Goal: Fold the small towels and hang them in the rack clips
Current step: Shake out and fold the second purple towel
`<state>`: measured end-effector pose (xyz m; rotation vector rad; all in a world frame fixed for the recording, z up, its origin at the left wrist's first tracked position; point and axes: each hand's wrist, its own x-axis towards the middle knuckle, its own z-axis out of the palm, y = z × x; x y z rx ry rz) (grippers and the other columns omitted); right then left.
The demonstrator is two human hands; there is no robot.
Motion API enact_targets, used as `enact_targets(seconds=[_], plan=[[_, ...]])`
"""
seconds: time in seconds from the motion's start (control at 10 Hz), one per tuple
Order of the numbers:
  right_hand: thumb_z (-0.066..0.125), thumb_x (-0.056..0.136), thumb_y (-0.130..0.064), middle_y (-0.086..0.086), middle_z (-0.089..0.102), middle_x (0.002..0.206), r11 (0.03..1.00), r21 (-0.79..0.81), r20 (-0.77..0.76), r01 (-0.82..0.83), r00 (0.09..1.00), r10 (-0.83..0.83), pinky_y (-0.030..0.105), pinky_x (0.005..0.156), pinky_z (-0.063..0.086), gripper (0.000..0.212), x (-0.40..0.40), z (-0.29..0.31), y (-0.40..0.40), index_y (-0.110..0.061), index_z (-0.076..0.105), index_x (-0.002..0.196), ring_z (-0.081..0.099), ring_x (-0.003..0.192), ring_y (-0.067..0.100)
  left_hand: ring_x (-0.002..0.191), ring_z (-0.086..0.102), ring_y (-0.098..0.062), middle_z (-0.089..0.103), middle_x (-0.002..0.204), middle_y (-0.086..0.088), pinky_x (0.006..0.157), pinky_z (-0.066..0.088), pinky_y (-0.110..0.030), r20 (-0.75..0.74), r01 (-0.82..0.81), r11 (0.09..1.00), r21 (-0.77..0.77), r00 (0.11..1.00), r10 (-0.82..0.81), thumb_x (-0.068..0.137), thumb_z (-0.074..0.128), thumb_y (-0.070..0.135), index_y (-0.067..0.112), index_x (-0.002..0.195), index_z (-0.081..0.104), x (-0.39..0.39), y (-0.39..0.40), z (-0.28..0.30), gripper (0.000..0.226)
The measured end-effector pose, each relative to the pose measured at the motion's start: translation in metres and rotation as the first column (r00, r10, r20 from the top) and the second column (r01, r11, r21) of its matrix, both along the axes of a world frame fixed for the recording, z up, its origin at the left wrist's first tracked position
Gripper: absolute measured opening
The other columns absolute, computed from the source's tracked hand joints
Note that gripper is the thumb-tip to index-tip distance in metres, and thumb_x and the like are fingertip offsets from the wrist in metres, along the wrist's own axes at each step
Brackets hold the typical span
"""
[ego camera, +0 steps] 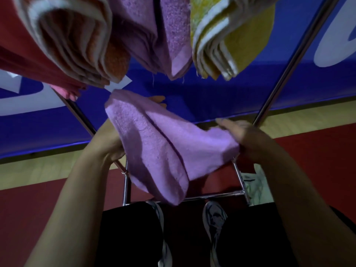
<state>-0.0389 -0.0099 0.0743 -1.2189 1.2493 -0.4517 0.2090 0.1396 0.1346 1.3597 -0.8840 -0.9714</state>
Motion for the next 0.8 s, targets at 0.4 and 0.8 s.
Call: enact_targets(seconds=[0.4, 0.8], plan=[[0.063, 0.097, -0.039, -0.011, 0.072, 0.091, 0.898, -0.302, -0.366, -0.320, 0.909, 0.201, 0.021, 0.072, 0.046, 0.014, -0.046, 0.016, -0.015, -0.029, 0.071, 0.093, 0.066, 0.088, 0.014, 0.063, 0.066, -0.007, 0.071, 0.070, 0.001, 0.059, 0.055, -0.019, 0.447, -0.077, 0.993, 0.087, 0.894, 0.030, 0.085, 0.062, 0.037, 0.017, 0.076, 0.073, 0.022, -0.008, -0.019, 0.025], [0.066, 0.096, -0.017, 0.002, 0.064, 0.096, 0.858, -0.478, -0.374, -0.188, 0.927, -0.005, 0.004, 0.056, 0.036, 0.032, -0.066, 0.008, -0.025, -0.022, 0.066, 0.127, 0.059, 0.089, 0.019, 0.084, 0.073, -0.031, 0.075, 0.087, -0.014, 0.084, 0.059, -0.048, 0.524, -0.219, 0.966, 0.136, 0.843, 0.118, 0.097, 0.053, 0.031, 0.010, 0.087, 0.071, 0.011, -0.018, -0.011, 0.030]])
